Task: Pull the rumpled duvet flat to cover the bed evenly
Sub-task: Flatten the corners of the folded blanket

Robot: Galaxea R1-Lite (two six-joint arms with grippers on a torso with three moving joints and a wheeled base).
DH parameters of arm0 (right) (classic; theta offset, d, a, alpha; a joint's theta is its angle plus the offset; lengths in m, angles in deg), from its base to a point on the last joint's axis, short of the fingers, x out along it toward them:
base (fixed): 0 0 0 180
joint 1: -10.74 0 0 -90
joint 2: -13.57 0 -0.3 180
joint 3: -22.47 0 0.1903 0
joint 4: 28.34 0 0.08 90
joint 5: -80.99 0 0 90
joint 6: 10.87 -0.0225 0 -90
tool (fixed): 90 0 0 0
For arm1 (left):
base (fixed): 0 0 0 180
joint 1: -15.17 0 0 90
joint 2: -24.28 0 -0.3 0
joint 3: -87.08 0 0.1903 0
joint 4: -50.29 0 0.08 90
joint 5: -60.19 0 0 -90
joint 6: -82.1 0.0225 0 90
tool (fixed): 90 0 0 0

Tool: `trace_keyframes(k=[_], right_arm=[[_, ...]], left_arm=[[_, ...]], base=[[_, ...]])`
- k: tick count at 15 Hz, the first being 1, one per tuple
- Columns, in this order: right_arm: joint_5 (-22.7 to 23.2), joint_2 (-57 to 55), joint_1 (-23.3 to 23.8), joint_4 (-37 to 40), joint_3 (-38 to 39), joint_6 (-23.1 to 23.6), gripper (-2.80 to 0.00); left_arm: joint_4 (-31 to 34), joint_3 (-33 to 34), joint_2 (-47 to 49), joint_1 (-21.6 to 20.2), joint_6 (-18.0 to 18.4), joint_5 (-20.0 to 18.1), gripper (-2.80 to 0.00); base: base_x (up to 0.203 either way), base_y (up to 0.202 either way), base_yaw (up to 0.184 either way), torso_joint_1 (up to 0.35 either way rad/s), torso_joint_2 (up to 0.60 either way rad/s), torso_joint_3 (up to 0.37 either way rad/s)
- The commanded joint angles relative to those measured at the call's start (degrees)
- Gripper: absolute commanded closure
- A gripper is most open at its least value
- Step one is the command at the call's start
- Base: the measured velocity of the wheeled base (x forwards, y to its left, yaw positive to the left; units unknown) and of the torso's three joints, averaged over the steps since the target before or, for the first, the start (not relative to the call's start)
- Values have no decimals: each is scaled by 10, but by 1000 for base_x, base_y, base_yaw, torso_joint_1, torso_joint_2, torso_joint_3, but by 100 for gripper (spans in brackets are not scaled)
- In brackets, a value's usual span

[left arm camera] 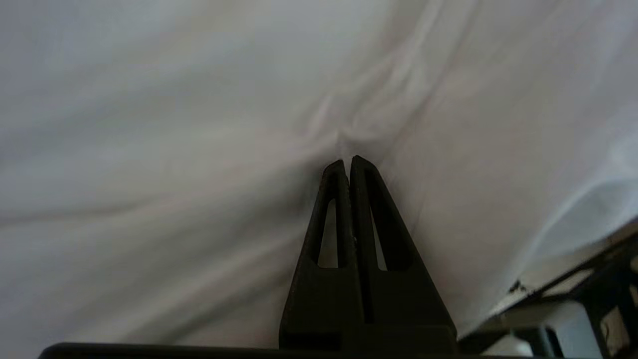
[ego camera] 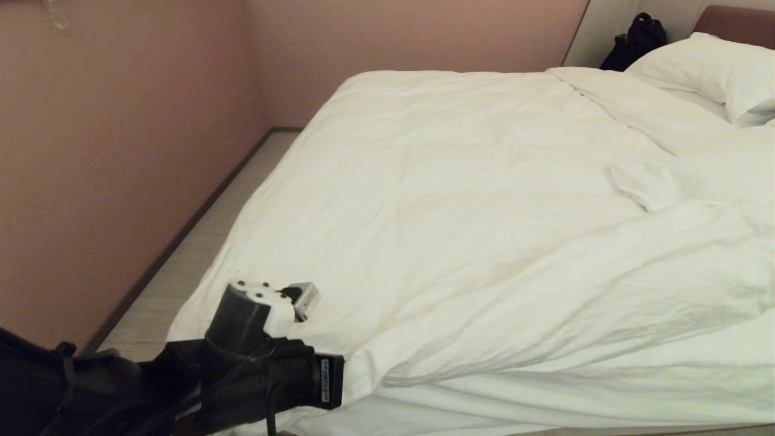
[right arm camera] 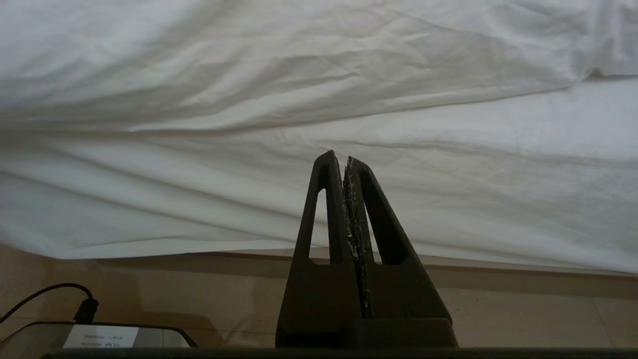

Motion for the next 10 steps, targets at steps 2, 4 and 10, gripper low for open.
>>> trace_keyframes(k=[2, 4, 10], right_arm=[[0, -1, -1, 0, 0, 0, 0], [0, -1, 0, 0, 0, 0, 0], [0, -1, 0, 0, 0, 0, 0]], left_arm=[[-7, 46, -23, 24, -7, 2, 0], [-5, 73, -50, 27, -21, -1, 0], [-7, 164, -85, 49, -29, 0, 0]], base=[[0, 0, 0, 0, 0, 0], [0, 0, 0, 0, 0, 0], [0, 0, 0, 0, 0, 0]])
